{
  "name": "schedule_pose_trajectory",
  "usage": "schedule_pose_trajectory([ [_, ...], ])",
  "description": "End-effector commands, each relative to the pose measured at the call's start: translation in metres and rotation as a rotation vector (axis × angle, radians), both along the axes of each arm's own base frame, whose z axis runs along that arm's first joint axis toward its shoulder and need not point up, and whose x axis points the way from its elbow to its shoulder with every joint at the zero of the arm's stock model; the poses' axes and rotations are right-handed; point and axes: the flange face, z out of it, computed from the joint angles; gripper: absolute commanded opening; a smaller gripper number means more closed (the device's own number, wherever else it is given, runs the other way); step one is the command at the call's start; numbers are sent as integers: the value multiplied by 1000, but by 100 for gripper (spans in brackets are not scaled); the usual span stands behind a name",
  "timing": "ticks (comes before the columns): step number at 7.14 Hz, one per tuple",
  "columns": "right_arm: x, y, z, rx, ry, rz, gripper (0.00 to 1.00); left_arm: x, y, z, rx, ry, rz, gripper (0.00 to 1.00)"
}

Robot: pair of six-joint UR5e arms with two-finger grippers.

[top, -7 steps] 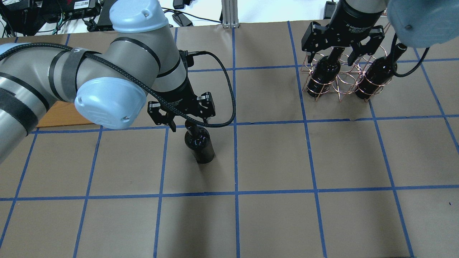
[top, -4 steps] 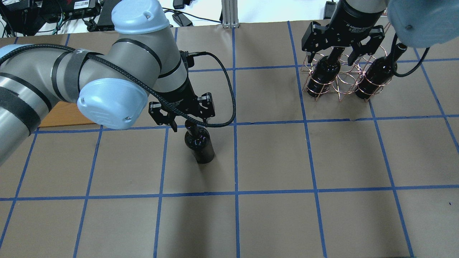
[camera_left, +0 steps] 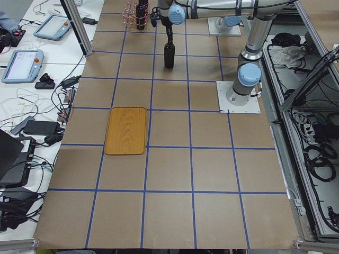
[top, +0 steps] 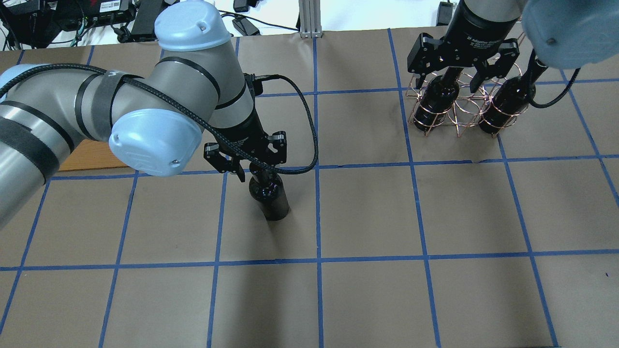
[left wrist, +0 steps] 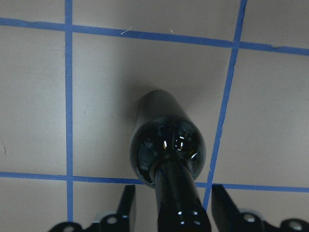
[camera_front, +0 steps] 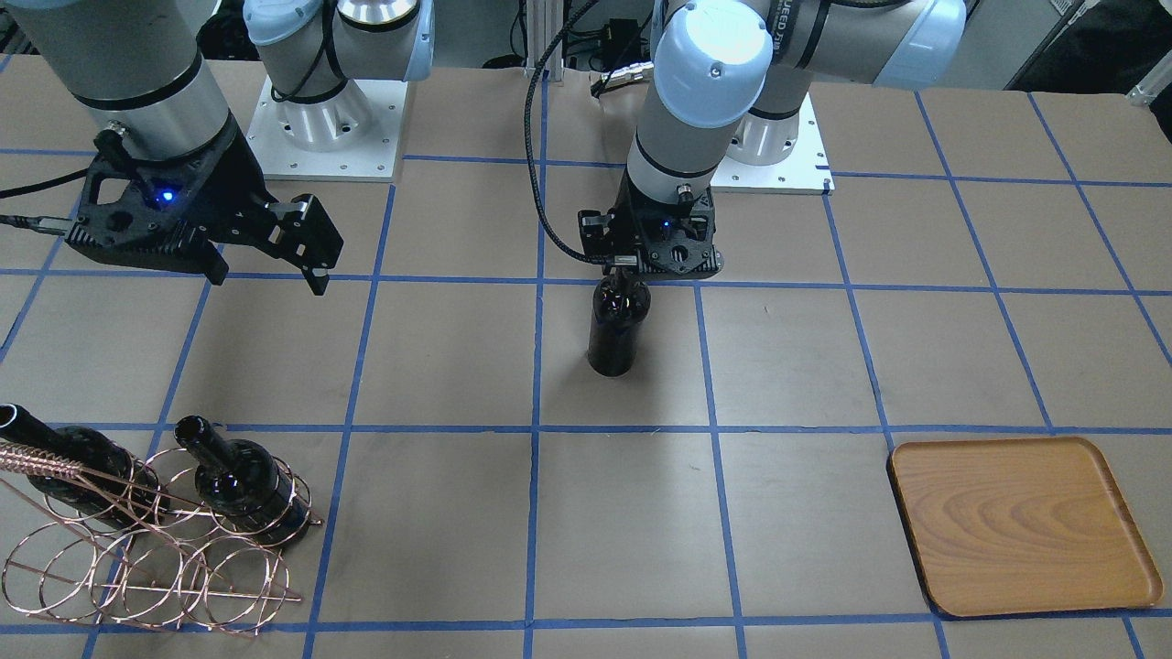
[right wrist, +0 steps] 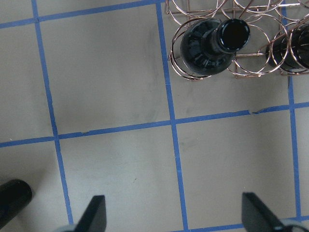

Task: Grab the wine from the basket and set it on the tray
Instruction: 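Lower the left gripper and grasp the bottle neck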

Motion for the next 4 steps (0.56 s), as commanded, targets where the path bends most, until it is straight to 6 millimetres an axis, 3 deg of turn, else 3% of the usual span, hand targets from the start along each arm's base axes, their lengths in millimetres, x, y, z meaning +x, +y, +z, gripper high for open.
schedule_pose_trajectory([
  [1, 0, 4, -3, 6, 3, 1, 100, 0, 0, -1, 3, 0, -2, 45],
  [4, -6, 5, -3, 7, 62, 7, 100, 4, -3, 8, -23, -5, -12, 11],
])
